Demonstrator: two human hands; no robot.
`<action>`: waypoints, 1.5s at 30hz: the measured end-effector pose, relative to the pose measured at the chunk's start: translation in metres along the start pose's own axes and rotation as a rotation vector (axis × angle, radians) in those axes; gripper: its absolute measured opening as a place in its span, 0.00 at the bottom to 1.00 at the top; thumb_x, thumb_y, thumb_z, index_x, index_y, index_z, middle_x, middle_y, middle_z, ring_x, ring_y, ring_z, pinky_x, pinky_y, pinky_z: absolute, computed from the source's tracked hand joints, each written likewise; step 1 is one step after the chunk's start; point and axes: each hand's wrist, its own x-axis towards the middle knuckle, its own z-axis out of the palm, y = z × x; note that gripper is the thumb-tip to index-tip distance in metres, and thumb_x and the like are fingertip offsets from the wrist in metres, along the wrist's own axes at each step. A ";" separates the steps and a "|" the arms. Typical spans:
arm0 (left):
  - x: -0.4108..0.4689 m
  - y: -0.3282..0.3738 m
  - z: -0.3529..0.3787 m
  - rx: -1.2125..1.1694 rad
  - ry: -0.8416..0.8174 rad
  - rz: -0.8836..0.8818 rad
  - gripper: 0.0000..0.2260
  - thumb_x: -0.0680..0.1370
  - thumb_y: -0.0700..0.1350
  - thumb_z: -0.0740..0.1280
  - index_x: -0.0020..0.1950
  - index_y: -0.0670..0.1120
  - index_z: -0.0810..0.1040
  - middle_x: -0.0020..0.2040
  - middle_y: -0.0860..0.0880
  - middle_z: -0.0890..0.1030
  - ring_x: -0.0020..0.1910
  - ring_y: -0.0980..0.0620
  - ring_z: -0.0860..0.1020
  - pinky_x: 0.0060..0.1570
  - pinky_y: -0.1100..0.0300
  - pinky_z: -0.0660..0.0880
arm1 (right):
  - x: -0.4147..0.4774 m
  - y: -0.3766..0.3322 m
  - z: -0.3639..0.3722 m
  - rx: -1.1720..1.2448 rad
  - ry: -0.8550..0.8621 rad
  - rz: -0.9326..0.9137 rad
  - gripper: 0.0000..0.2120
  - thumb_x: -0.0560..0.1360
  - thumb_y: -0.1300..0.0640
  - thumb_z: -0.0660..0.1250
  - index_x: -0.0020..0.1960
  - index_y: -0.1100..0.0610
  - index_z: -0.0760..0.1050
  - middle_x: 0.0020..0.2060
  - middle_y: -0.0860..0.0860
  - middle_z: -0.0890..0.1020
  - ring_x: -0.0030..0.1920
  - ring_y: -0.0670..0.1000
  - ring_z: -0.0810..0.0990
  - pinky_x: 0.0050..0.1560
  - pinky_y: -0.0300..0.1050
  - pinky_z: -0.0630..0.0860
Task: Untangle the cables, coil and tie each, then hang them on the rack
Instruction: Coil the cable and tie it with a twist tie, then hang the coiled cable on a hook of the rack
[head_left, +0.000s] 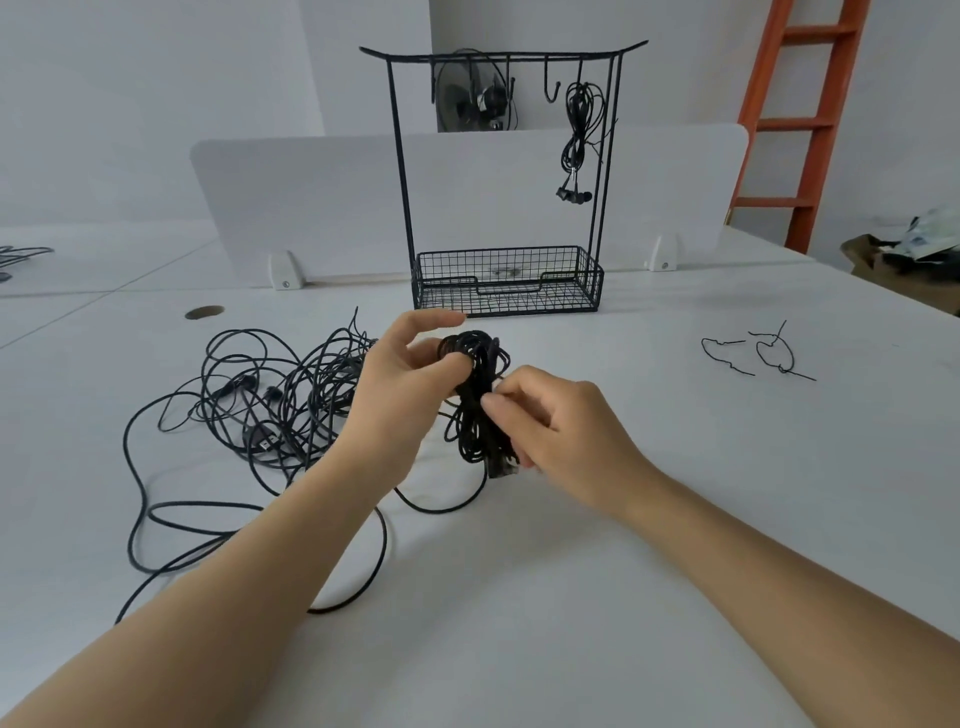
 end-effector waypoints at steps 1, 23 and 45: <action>0.000 0.001 -0.001 0.006 0.009 -0.004 0.13 0.65 0.37 0.64 0.47 0.50 0.76 0.38 0.44 0.79 0.39 0.46 0.76 0.46 0.51 0.71 | 0.001 0.000 -0.003 0.028 0.029 0.017 0.11 0.75 0.48 0.63 0.35 0.47 0.68 0.20 0.45 0.71 0.24 0.45 0.68 0.34 0.43 0.69; 0.008 0.007 -0.012 -0.463 -0.082 -0.313 0.17 0.45 0.38 0.71 0.30 0.47 0.73 0.34 0.50 0.70 0.36 0.51 0.70 0.40 0.58 0.66 | 0.046 0.108 -0.060 -0.612 -0.325 0.307 0.25 0.78 0.42 0.54 0.73 0.49 0.58 0.74 0.51 0.56 0.74 0.50 0.52 0.71 0.44 0.50; 0.216 0.095 0.117 0.227 -0.063 0.106 0.15 0.74 0.34 0.68 0.59 0.42 0.74 0.44 0.49 0.78 0.37 0.56 0.81 0.37 0.66 0.78 | 0.073 0.143 -0.078 -0.435 -0.026 0.268 0.18 0.80 0.48 0.52 0.46 0.58 0.75 0.48 0.53 0.77 0.54 0.53 0.72 0.54 0.45 0.66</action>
